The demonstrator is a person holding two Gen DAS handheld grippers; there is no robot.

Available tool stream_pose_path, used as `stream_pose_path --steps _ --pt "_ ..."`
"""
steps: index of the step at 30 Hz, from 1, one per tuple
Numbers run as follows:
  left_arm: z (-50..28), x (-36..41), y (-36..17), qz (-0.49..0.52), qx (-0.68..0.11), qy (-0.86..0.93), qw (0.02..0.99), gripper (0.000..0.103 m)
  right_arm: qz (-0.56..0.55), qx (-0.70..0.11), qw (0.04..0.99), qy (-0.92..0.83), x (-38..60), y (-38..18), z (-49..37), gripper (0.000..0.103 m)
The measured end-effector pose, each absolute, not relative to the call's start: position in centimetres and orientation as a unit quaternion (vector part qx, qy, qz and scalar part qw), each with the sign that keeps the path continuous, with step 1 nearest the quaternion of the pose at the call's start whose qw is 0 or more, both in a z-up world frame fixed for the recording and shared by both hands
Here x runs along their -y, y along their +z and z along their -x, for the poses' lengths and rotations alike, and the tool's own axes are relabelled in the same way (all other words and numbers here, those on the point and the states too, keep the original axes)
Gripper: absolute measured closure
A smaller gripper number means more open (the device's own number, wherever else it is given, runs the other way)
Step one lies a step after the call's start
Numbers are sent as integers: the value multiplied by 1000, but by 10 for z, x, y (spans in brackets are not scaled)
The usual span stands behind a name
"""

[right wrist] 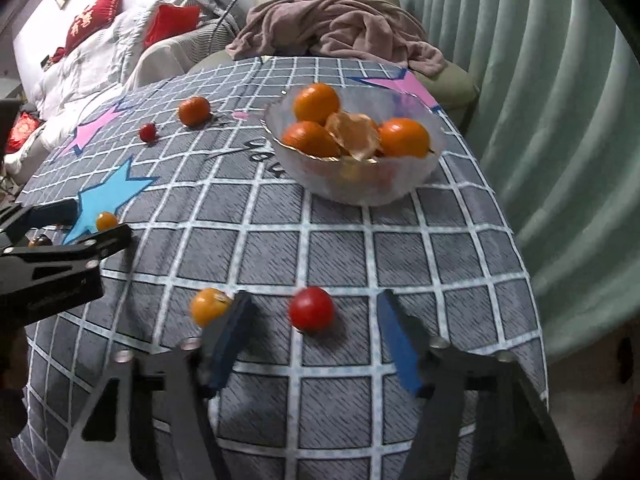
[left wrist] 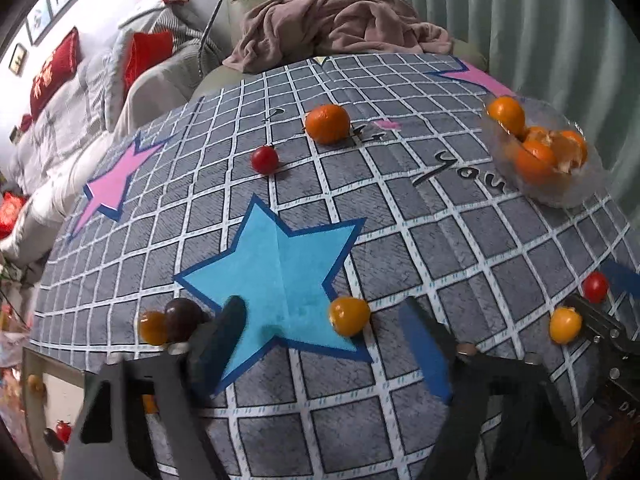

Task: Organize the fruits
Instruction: 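Grasp an orange cherry tomato with the left tool while the right tool grasps a red tomato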

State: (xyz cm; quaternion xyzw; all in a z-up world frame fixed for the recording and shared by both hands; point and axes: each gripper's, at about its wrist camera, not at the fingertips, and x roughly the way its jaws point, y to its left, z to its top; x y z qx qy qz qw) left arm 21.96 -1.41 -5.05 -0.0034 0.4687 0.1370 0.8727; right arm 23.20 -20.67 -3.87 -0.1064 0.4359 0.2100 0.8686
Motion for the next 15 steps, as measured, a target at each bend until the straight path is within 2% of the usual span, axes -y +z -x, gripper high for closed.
stream_pose_path --steps 1,4,5,15 --pt "-220 14 -50 9 -469 133 873 43 106 -435 869 211 205 -38 -233 54" --pt "-222 16 -50 23 -468 110 876 81 91 -434 869 218 206 -37 -233 78" --pt "-222 17 -51 24 -469 107 877 82 84 -436 869 221 208 -37 -234 81" --pt "-182 24 -51 21 -459 100 882 82 22 -451 856 253 240 -39 -211 80"
